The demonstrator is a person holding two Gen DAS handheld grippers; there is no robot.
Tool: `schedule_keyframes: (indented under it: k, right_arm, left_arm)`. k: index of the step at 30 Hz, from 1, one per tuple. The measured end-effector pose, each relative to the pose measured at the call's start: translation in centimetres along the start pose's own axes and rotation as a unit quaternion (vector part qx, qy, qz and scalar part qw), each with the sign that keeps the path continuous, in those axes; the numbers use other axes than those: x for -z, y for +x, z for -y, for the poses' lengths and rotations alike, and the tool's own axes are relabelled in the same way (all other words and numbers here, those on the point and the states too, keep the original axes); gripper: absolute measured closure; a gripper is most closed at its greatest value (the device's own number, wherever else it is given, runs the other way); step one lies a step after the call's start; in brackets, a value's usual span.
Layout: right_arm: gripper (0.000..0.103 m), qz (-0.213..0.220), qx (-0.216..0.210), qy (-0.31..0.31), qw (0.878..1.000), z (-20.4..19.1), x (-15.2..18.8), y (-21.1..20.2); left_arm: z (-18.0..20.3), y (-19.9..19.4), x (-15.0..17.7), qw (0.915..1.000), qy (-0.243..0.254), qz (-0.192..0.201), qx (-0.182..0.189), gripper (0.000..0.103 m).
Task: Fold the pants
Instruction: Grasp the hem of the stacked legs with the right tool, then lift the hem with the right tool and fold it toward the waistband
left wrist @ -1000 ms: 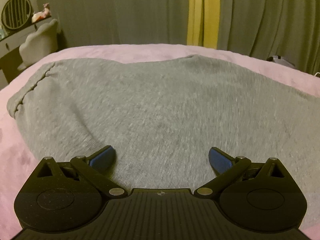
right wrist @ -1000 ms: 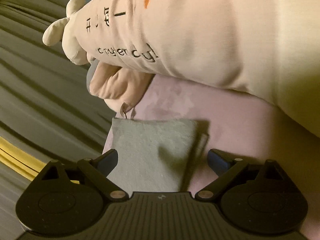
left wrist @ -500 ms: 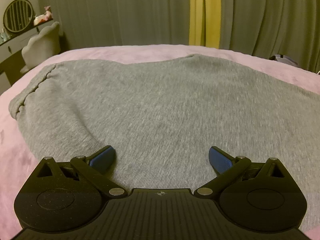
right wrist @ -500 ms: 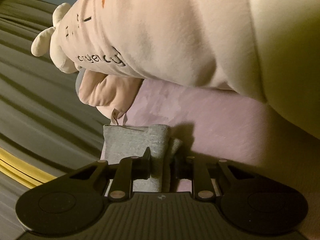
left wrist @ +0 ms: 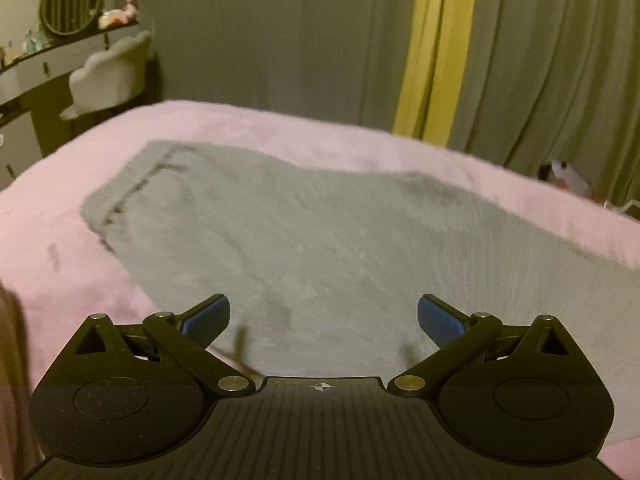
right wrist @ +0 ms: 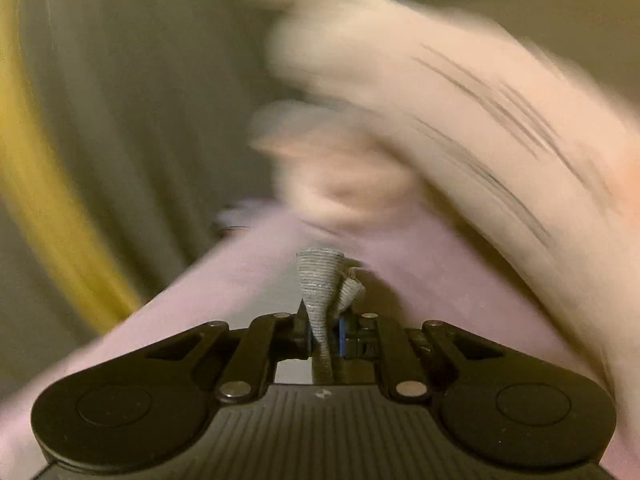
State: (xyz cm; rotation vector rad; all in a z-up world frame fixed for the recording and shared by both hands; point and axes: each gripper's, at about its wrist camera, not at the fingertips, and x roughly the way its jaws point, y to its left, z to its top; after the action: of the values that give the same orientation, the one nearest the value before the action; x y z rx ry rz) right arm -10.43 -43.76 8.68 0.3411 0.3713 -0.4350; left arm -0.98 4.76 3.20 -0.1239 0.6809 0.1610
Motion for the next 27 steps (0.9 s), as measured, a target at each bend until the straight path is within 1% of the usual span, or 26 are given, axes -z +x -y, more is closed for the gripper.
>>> schedule_keyframes:
  k: [1,2,3,4,5,6,7,9,10,11,12,13,16,18,20,23,27]
  right_arm:
    - [0.092,0.006,-0.047,-0.046,0.998,-3.5,-0.1,-0.7]
    - [0.092,0.009,-0.097,-0.089,0.991,-7.2,0.3,-1.5]
    - [0.092,0.007,-0.14,-0.124,0.982,-10.3,1.1,-2.1]
    - [0.092,0.0,-0.181,-0.165,0.969,-13.6,2.5,-2.6]
    - [0.092,-0.009,-0.207,-0.197,0.958,-16.2,4.2,-2.8]
    - [0.092,-0.025,-0.223,-0.215,0.951,-18.0,5.9,-2.6]
    - [0.092,-0.061,-0.235,-0.232,0.942,-20.0,8.3,-2.0]
    - [0.092,-0.137,-0.232,-0.268,0.925,-22.6,12.8,-0.5]
    - [0.091,-0.181,-0.228,-0.288,0.912,-23.6,15.3,0.3]
    - [0.09,-0.194,-0.218,-0.303,0.907,-24.0,17.0,0.3]
    - [0.09,-0.169,-0.209,-0.319,0.909,-24.2,18.1,-0.6]
    - [0.09,-0.157,-0.201,-0.332,0.908,-24.5,18.4,-1.1]
    - [0.09,-0.174,-0.198,-0.319,0.91,-24.8,17.4,-1.1]
    - [0.09,-0.179,-0.203,-0.297,0.916,-24.6,16.4,-0.8]
    - [0.09,-0.163,-0.21,-0.29,0.919,-24.3,15.7,-1.6]
    - [0.091,-0.144,-0.213,-0.288,0.923,-24.1,15.6,-2.6]
    - [0.091,-0.139,-0.211,-0.274,0.928,-23.6,14.9,-2.9]
  left_arm:
    - [-0.4,-0.6,-0.1,1.0,-0.005,0.007,0.001,0.0]
    - [-0.9,-1.1,-0.2,0.9999,-0.01,0.013,0.0,0.0]
    - [-1.3,-1.5,-0.2,0.9998,-0.013,0.018,-0.002,0.0]
    - [-1.6,-1.7,-0.2,0.9997,-0.015,0.022,-0.001,0.0]
    - [-1.9,-1.8,-0.1,0.9996,-0.016,0.024,-0.001,0.0]
    - [-2.2,-1.7,0.2,0.9996,-0.019,0.021,-0.003,0.0]
    - [-2.5,-1.7,0.6,0.9996,-0.023,0.018,-0.002,0.0]
    - [-3.2,-0.9,1.4,0.999,-0.043,-0.012,0.007,0.0]
    - [-3.6,-0.6,1.5,0.9982,-0.055,-0.022,0.011,0.0]
    - [-4.0,-0.3,1.5,0.9972,-0.068,-0.028,0.016,0.0]
    - [-4.3,-0.1,1.5,0.9964,-0.077,-0.032,0.019,0.0]
    - [-4.7,0.2,1.5,0.9953,-0.088,-0.036,0.021,0.0]
    - [-5.2,1.4,1.7,0.9917,-0.111,-0.061,0.02,0.0]
    - [-5.4,1.9,1.7,0.9902,-0.118,-0.072,0.021,0.0]
    - [-5.4,1.9,1.9,0.9901,-0.119,-0.071,0.023,0.0]
    - [-5.4,1.9,1.9,0.991,-0.112,-0.07,0.023,0.0]
    - [-5.2,2.1,1.9,0.9913,-0.107,-0.074,0.021,0.0]
